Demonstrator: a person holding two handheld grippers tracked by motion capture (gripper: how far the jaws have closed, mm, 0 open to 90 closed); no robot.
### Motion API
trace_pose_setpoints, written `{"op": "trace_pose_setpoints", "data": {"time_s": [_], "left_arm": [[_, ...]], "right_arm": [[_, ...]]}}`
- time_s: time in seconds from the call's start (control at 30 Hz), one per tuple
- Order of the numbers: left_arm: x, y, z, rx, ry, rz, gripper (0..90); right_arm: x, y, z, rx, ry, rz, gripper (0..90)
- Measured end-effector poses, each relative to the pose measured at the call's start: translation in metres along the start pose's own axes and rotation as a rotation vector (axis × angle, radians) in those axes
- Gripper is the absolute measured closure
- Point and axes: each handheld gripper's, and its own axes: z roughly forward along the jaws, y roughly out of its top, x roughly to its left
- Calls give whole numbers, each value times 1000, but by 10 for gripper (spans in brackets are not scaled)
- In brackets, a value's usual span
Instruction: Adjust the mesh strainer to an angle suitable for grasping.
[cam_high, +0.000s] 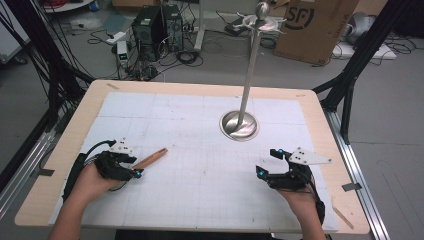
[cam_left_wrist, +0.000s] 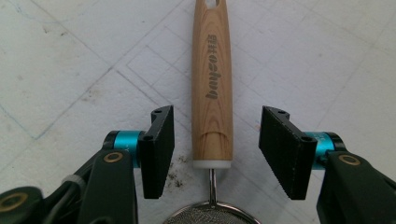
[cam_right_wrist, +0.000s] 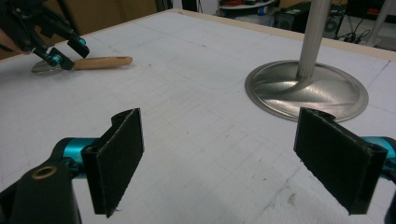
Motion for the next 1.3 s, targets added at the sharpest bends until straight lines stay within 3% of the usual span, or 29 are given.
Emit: {"op": "trace_pose_setpoints", "data": {"time_s": [0.27,0.5,0.73,0.83,0.9,1.13,1.3], "left_arm": [[3,1,2,20,19,-11,593],[-1,2,6,46,-1,11,632],[0,4,6,65,-6,-3,623],[1,5,7,73,-11,5,617],[1,6,7,76,-11,32,602],[2,6,8,75,-17,39,605],[3,7,8,83,-20,8,615]], "right_arm": [[1,-1,2,9,1,5,149],[1,-1,2,8,-1,5,149],[2,-1,3,14,3,6,148],[3,-2,4,16,4,5,149],[3,-2,4,18,4,4,149],[3,-2,4,15,1,4,149],[2,-1,4,12,-1,-1,148]]}}
